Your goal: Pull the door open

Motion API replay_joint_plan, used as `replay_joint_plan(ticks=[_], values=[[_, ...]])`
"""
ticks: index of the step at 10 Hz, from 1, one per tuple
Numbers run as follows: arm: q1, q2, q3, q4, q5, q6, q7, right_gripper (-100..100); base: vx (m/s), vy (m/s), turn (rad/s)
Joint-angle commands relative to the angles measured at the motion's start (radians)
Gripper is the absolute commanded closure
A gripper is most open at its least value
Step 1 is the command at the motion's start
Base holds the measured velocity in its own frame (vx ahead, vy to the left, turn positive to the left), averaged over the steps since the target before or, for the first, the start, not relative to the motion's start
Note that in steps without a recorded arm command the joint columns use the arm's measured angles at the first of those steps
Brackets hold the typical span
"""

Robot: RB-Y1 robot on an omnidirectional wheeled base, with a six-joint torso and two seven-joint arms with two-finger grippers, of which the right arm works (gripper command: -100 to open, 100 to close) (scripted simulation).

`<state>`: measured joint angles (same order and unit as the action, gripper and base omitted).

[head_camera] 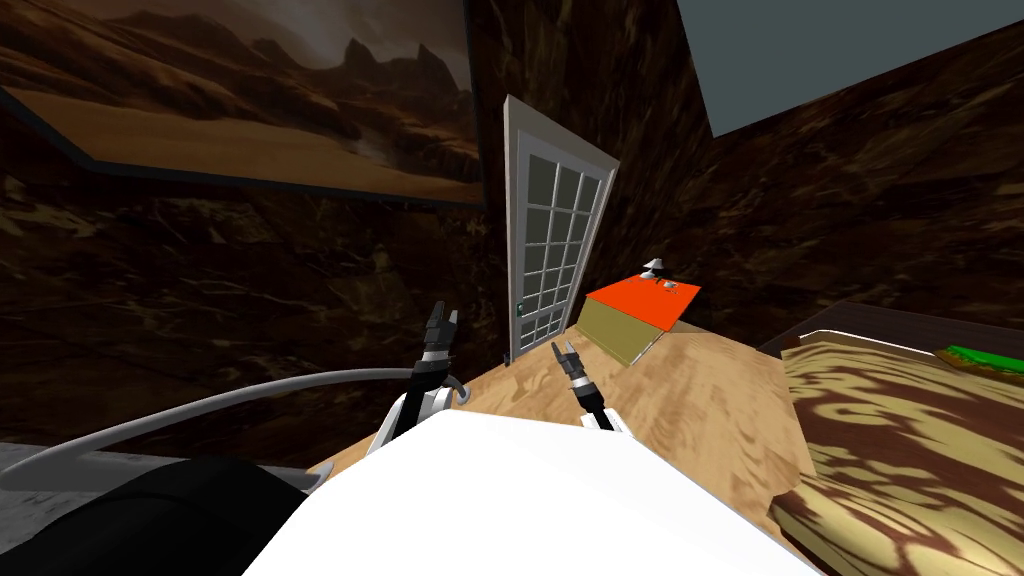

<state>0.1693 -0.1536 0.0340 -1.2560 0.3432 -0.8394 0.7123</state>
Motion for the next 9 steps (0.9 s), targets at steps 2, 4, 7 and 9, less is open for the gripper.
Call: replay_joint_plan(ticks=[2, 4, 7, 9], values=[[-0.016, -0.008, 0.002, 0.048, 0.023, -0.02, 0.027, -100, 0.075, 0.028, -0.004], [-0.027, -0.011, 0.004, 0.081, 0.039, -0.034, 0.046, -100, 0.08, 0.022, -0.004], [-0.042, -0.017, 0.007, 0.132, 0.064, -0.056, 0.075, -100, 0.082, 0.026, -0.005], [-0.058, -0.022, 0.01, 0.181, 0.088, -0.077, 0.103, -100, 0.092, 0.04, -0.008]])
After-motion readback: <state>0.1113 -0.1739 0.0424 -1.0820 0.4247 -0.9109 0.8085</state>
